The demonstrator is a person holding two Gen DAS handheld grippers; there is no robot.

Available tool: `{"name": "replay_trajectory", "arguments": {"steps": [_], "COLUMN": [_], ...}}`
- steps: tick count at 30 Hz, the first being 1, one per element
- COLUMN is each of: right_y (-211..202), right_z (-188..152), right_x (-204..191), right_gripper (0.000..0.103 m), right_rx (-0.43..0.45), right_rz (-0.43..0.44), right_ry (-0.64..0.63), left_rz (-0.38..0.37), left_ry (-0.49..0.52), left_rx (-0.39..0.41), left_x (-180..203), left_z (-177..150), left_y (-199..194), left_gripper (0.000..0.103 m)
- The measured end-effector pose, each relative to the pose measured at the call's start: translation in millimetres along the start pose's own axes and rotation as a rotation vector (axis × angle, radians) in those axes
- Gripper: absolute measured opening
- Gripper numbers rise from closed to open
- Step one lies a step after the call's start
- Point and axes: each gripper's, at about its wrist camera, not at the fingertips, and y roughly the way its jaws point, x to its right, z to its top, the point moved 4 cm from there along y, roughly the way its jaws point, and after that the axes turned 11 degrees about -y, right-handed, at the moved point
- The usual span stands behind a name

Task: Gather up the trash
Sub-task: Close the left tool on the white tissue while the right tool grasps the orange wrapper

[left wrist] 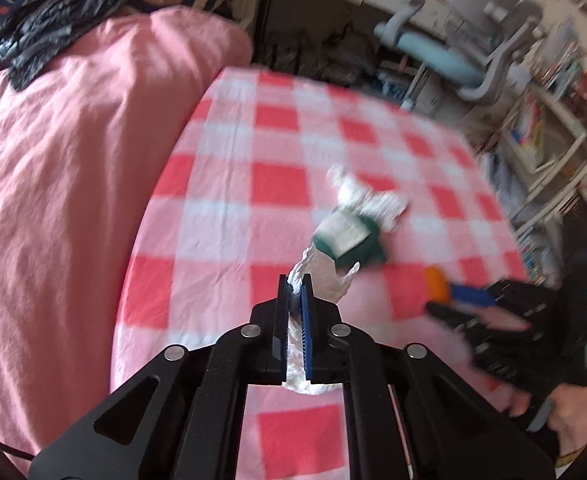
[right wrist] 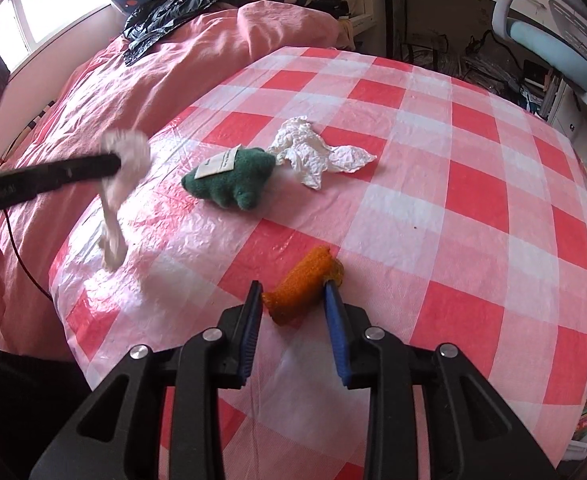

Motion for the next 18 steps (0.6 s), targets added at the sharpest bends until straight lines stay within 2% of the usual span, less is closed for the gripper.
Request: {"name": "replay_trajectory", "arguments": {"steps": [1,3,5,7,13,16,18], "right_y": [-1.4,-3.7,-6.5,-7.3,-3.5,-0.7,0.9], "right_z": [-1.7,-3.1,-4.2,-4.4,-4.4,-3.9,-4.2], "right_x": [1.5,4.5,7.1,8.5,7.7,4.6,1.4], "right_gripper": [0.035,0.043,0.043,0.043,0.043,0.043,0.04], "right_rx": [0.0,0.005,0.011,0.012,0.0,-0.005,-0.011], "right_rz": [-0.004,-0.006,-0.004,0.001,0.019,0.025,0.024], "right_ry": [0.006,0.016,0.026,0.031,0.014,-0.002,-0.021], "left_rz": [0.026,0.048,0.084,0.114,0.161,0.194,0.192], "left_ry": [0.002,0.007,0.034,0.079,0.275,0.356,0.414], "left_rx": [-0.031,-0.085,-0.066,-0.022,-0.009,-0.03,-0.065], "left_x": [-4.2,-9.1,-8.8,-5.9,11.6,20.8,28.6], "left_z": [-4.6,-14.1,-18.6,-21.5,-39.6,-45.8,-54.3], "left_y": [6.7,14.7,9.8,1.2,-5.1,7.4,17.3], "left_gripper": [0.01,0.027,0.057,0.068,0.078,0.078,0.073]}}
